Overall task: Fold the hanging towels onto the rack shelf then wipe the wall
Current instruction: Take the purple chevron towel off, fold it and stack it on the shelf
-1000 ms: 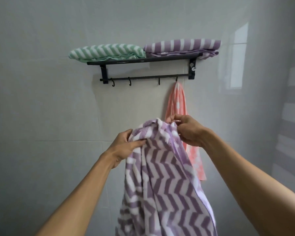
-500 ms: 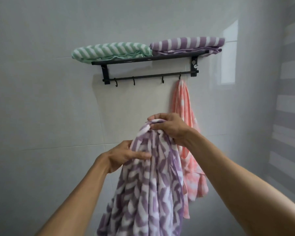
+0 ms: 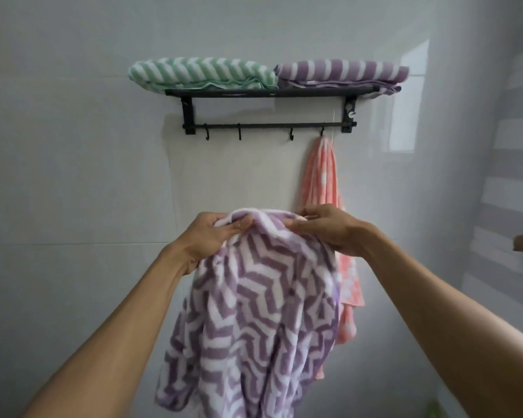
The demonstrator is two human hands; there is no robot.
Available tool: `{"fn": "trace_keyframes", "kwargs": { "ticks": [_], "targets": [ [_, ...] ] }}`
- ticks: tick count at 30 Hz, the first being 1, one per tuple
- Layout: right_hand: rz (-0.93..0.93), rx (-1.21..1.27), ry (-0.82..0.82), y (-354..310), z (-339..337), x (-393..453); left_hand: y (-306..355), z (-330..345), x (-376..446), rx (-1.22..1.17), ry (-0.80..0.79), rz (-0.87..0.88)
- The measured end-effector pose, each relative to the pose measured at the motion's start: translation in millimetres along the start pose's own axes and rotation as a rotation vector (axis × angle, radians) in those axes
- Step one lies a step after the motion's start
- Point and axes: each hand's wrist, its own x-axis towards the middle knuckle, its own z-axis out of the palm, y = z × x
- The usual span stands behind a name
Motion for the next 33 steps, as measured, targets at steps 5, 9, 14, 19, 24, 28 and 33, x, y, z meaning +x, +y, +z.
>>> {"fn": "trace_keyframes", "kwargs": {
  "ticks": [5,9,14,19,24,28,33],
  "targets": [
    [-0.054,0.022,-0.159,5.5,1.9,1.0,31.3,45.3,23.3,0.199,-0.017,0.128],
    [-0.132,0.059,0.037,10.2,-18.1,1.5,13.3,47.9,29.7,0.343,-0.019,0.073],
    [-0.124,0.31,0.224,20.1,-53.9,0.6,-32.6,60.7,23.9,0.594,0.086,-0.121],
    [-0.051,0.063,0.179,36.1,-81.3,0.7,-22.9,77.8,31.9,0.089,0.233,-0.1],
    [-0.071,-0.051,-0.163,38.4,-66.7,1.5,31.9,94.7,46.2,0.097,0.07,0.16],
    [-0.175,-0.13,-0.057,36.6,-46.3,4.5,43.7,105.5,53.9,0.166,-0.005,0.092],
    [-0.165,0.058,0.24,39.3,-44.8,12.5,13.3,95.7,41.0,0.204,-0.21,-0.119]
  ]
}}
